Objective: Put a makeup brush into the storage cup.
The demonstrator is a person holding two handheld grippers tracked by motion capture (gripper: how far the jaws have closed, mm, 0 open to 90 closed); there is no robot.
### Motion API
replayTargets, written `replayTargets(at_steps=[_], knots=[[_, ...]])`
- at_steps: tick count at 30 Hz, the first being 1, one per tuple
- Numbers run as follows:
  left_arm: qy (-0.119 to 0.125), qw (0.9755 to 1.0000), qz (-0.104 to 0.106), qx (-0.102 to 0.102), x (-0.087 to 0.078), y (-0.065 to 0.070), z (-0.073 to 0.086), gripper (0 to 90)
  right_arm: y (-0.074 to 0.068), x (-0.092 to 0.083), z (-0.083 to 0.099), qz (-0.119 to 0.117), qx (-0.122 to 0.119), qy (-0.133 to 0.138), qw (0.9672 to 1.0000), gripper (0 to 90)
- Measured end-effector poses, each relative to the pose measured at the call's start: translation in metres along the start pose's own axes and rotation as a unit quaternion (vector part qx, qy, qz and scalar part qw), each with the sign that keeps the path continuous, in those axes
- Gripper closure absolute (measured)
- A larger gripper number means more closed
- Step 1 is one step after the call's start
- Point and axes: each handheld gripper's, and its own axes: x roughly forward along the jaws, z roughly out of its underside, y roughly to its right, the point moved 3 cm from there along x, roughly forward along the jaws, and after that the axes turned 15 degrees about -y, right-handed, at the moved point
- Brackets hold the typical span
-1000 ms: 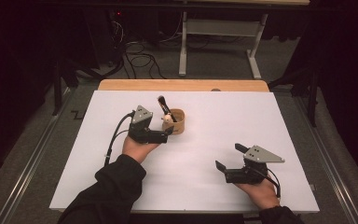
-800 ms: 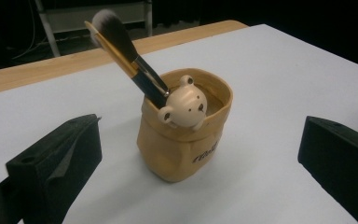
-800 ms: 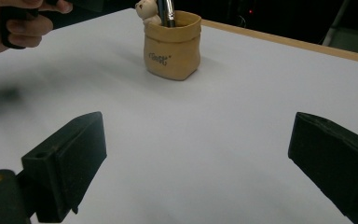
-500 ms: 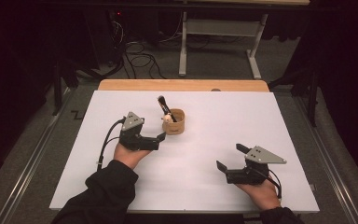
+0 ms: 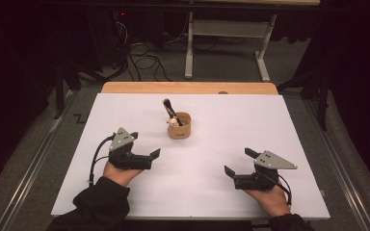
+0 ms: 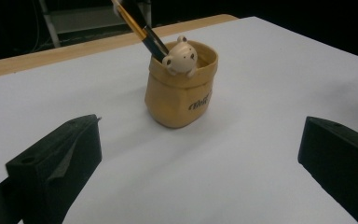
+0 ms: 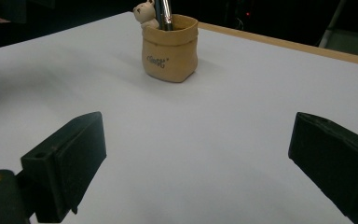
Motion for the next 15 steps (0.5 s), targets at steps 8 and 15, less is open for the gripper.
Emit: replayTargets(at_steps=[8,15], knots=[[-0.015,0.9998,-0.010,-0.009,-0.010,-0.010,0.035,0.2,-0.001,0.000,-0.001,0.000,-0.002,0.004,1.0000,4.1],[-0.018,0.9996,-0.020,-0.002,-0.024,-0.011,0.053,0.3,-0.001,0.001,-0.001,0.000,0.001,0.006,1.0000,3.5]])
